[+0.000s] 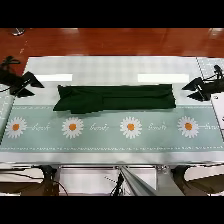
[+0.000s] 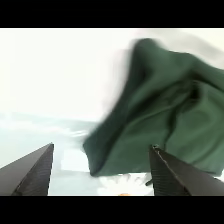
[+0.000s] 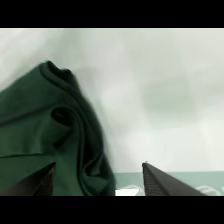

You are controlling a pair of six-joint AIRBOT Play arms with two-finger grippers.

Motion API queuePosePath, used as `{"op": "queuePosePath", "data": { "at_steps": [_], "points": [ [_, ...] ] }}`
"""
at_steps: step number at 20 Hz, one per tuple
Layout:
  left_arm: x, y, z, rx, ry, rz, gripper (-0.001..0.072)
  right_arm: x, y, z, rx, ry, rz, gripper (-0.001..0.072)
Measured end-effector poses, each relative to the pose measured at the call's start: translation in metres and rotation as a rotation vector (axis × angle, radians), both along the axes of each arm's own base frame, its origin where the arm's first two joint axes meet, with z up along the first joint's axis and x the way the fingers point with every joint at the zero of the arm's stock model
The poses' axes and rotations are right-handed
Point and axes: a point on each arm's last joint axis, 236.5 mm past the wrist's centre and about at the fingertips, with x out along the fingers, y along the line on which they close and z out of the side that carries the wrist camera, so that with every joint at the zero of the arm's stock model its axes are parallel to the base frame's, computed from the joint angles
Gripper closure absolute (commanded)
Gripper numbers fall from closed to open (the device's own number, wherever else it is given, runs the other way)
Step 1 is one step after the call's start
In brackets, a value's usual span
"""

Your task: Fold the shirts.

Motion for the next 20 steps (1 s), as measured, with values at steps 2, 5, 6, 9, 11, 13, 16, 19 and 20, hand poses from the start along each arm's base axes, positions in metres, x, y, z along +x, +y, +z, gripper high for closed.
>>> {"op": "queuePosePath", "data": {
  "at_steps": [2, 5, 6, 9, 11, 13, 16, 19, 20],
  "points": [
    [-0.015, -0.017, 0.011, -0.031, -0.099, 0.013, 0.0006, -0.003, 0.004, -0.009, 0.027, 0.026, 0.009, 0.0092],
    [-0.036, -0.071, 0.020, -0.153, -0.236, -0.013, 0.0006, 0.003, 0.023, -0.020, 0.087, 0.029, 0.034, 0.0092],
    [-0.042, -0.089, 0.021, -0.199, -0.264, -0.025, 0.0006, 0.004, 0.031, -0.023, 0.102, 0.033, 0.045, 0.0092],
    [-0.061, -0.141, 0.018, -0.301, -0.296, -0.091, 0.0006, 0.009, 0.062, -0.033, 0.153, 0.047, 0.091, 0.0093],
    [-0.068, -0.166, 0.017, -0.331, -0.310, -0.134, 0.0007, 0.011, 0.084, -0.037, 0.169, 0.054, 0.135, 0.0331],
    [-0.069, -0.185, 0.015, -0.339, -0.327, -0.163, 0.0055, 0.012, 0.095, -0.045, 0.137, 0.061, 0.171, 0.0689],
    [-0.073, -0.203, 0.013, -0.344, -0.336, -0.200, 0.0673, 0.014, 0.106, -0.027, 0.133, 0.033, 0.205, 0.0690],
    [-0.077, -0.218, 0.014, -0.352, -0.342, -0.238, 0.0674, 0.003, 0.102, 0.009, 0.077, -0.009, 0.254, 0.0690],
    [-0.079, -0.224, 0.015, -0.353, -0.347, -0.257, 0.0675, -0.004, 0.101, 0.022, 0.054, -0.026, 0.272, 0.0690]
  ]
}}
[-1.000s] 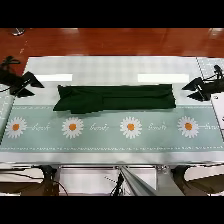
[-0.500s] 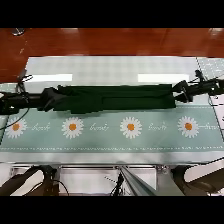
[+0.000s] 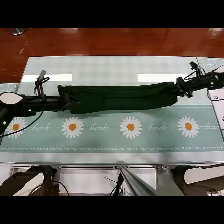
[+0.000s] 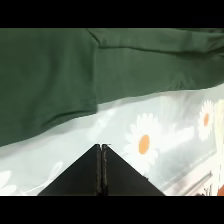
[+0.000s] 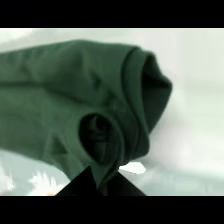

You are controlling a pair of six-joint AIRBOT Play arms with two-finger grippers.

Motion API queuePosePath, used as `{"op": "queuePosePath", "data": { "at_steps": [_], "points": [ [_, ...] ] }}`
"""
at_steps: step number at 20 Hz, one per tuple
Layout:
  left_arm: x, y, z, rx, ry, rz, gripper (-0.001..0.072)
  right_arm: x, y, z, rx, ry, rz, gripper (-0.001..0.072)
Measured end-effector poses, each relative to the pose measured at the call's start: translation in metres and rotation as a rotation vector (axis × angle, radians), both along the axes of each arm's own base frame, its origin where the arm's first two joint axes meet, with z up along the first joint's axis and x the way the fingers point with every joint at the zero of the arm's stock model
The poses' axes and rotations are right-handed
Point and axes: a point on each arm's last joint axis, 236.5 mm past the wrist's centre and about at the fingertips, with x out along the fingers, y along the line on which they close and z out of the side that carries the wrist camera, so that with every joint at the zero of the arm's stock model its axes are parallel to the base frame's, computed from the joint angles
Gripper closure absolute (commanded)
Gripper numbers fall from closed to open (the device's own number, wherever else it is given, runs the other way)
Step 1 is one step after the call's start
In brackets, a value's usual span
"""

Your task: Fold the shirts.

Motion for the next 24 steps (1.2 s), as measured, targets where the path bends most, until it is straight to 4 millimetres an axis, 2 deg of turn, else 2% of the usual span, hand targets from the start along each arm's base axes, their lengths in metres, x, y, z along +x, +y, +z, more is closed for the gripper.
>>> {"op": "queuePosePath", "data": {
  "at_steps": [3, 5, 9, 12, 14, 17, 19, 22, 24],
  "points": [
    [-0.006, -0.031, -0.003, 0.012, -0.018, -0.073, 0.0676, -0.028, 0.004, 0.045, -0.057, -0.084, 0.035, 0.0690],
    [-0.002, -0.056, -0.009, 0.032, -0.026, -0.112, 0.0676, -0.051, 0.010, 0.071, -0.088, -0.141, 0.042, 0.0689],
    [0.008, -0.125, -0.025, 0.085, -0.016, -0.259, 0.0676, -0.097, 0.026, 0.119, -0.136, -0.256, 0.032, 0.0689],
    [0.007, -0.184, -0.043, 0.139, 0.024, -0.383, 0.0675, -0.123, 0.036, 0.150, -0.163, -0.339, 0.016, 0.0689],
    [-0.001, -0.226, -0.054, 0.144, 0.055, -0.450, 0.0674, -0.136, 0.042, 0.166, -0.173, -0.387, 0.005, 0.0689],
    [-0.030, -0.289, -0.065, 0.099, 0.108, -0.537, 0.0675, -0.149, 0.048, 0.179, -0.175, -0.421, -0.003, 0.0689],
    [-0.060, -0.322, -0.073, 0.071, 0.146, -0.594, 0.0674, -0.154, 0.051, 0.183, -0.174, -0.429, -0.004, 0.0689],
    [-0.098, -0.348, -0.081, 0.054, 0.193, -0.668, 0.0674, -0.157, 0.054, 0.187, -0.165, -0.437, -0.008, 0.0689],
    [-0.092, -0.352, -0.078, 0.044, 0.186, -0.662, 0.0674, -0.157, 0.056, 0.189, -0.159, -0.442, -0.008, 0.0689]
  ]
}}
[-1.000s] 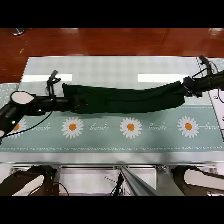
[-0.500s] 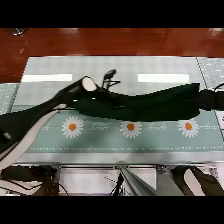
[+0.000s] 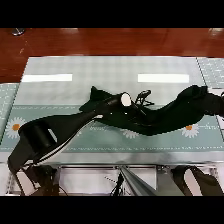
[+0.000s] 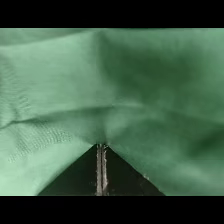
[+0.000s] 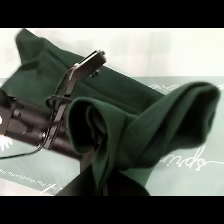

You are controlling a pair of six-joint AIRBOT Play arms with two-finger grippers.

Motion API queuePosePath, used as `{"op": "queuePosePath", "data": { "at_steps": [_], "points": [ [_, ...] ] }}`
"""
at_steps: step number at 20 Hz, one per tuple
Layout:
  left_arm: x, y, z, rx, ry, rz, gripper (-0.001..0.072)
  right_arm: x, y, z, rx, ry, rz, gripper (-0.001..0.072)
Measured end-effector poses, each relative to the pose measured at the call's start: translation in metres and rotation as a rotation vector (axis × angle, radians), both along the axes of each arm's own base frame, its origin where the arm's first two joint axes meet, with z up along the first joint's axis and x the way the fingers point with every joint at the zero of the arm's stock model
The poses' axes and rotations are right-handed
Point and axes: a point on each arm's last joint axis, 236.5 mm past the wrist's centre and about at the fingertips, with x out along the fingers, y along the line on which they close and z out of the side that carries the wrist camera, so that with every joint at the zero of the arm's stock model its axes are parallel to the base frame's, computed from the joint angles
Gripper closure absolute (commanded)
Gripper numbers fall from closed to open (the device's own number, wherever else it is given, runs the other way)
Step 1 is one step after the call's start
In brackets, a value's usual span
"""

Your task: Fold the shirts.

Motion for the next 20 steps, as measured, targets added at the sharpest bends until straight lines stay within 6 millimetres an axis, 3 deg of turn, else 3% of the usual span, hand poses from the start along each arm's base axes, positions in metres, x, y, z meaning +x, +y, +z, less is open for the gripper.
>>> {"op": "queuePosePath", "data": {
  "at_steps": [2, 5, 6, 8, 11, 13, 16, 18, 20],
  "points": [
    [0.021, 0.009, 0.013, -0.019, 0.010, 0.025, 0.0674, -0.001, 0.005, 0.001, 0.006, -0.003, 0.013, 0.0689],
    [0.088, 0.053, 0.043, -0.045, -0.022, 0.130, 0.0674, 0.000, 0.021, 0.001, 0.022, 0.001, 0.052, 0.0689],
    [0.110, 0.079, 0.053, -0.033, -0.045, 0.155, 0.0674, 0.001, 0.029, 0.001, 0.033, 0.002, 0.076, 0.0689],
    [0.163, 0.150, 0.077, 0.019, -0.119, 0.266, 0.0674, 0.005, 0.052, 0.002, 0.072, 0.003, 0.128, 0.0690],
    [0.201, 0.262, 0.132, 0.068, -0.223, 0.438, 0.0673, 0.015, 0.097, -0.002, 0.142, 0.011, 0.227, 0.0689],
    [0.204, 0.331, 0.178, 0.082, -0.337, 0.559, 0.0673, 0.025, 0.130, -0.010, 0.173, 0.027, 0.286, 0.0689],
    [0.168, 0.399, 0.239, 0.088, -0.504, 0.686, 0.0673, 0.048, 0.186, -0.024, 0.198, 0.040, 0.369, 0.0689],
    [0.132, 0.415, 0.268, 0.071, -0.596, 0.736, 0.0673, 0.067, 0.222, -0.038, 0.196, 0.046, 0.411, 0.0689],
    [0.095, 0.417, 0.280, 0.049, -0.652, 0.759, 0.0673, 0.085, 0.256, -0.056, 0.193, 0.059, 0.441, 0.0689]
  ]
}}
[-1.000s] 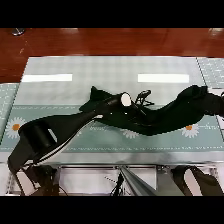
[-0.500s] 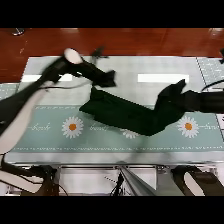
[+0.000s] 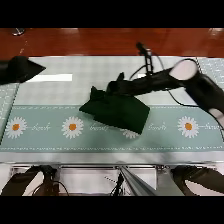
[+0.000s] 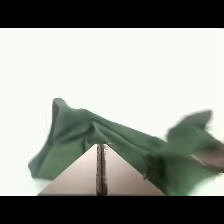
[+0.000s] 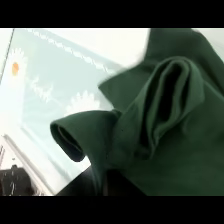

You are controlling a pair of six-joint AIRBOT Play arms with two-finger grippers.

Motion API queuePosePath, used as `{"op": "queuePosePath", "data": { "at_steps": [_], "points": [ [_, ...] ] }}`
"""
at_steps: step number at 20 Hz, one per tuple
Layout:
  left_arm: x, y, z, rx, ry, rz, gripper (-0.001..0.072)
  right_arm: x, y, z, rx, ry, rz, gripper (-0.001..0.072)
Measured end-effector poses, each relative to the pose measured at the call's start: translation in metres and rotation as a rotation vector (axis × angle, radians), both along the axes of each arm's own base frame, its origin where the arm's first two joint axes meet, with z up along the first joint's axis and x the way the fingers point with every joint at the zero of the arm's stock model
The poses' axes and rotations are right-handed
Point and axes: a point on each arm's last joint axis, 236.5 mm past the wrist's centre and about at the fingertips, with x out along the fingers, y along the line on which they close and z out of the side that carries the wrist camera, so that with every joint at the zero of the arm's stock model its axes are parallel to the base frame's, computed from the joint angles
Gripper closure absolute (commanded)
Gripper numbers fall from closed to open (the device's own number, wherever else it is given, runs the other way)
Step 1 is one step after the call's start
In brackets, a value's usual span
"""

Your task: Fold the shirts.

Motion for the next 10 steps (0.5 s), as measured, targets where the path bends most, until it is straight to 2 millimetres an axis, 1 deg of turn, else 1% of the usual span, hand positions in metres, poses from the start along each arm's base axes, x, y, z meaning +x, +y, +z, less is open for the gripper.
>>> {"op": "queuePosePath", "data": {
  "at_steps": [1, 2, 3, 4, 5, 7, 8, 9, 10],
  "points": [
    [-0.014, 0.000, 0.002, -0.006, -0.024, 0.007, 0.0673, 0.007, 0.016, -0.012, -0.006, 0.012, 0.017, 0.0689],
    [-0.028, -0.002, 0.000, -0.011, -0.037, 0.011, 0.0673, 0.012, 0.030, -0.023, -0.013, 0.024, 0.034, 0.0689],
    [-0.039, -0.003, -0.006, -0.020, -0.038, 0.014, 0.0673, 0.017, 0.044, -0.034, -0.012, 0.038, 0.047, 0.0660],
    [-0.046, -0.004, -0.012, -0.029, -0.031, 0.022, 0.0673, 0.020, 0.056, -0.046, -0.018, 0.052, 0.056, 0.0428],
    [-0.052, -0.005, -0.021, -0.040, -0.017, 0.027, 0.0673, 0.021, 0.067, -0.059, -0.023, 0.074, 0.063, 0.0081],
    [-0.059, -0.007, -0.040, -0.066, 0.023, 0.033, 0.0673, 0.024, 0.079, -0.080, -0.031, 0.109, 0.062, 0.0088],
    [-0.061, -0.008, -0.049, -0.078, 0.043, 0.036, 0.0673, 0.029, 0.079, -0.086, -0.031, 0.120, 0.051, 0.0089],
    [-0.062, -0.009, -0.057, -0.086, 0.063, 0.037, 0.0673, 0.036, 0.073, -0.085, -0.027, 0.125, 0.034, 0.0089],
    [-0.062, -0.010, -0.062, -0.095, 0.076, 0.040, 0.0673, 0.044, 0.062, -0.080, -0.018, 0.133, 0.015, 0.0089]
  ]
}}
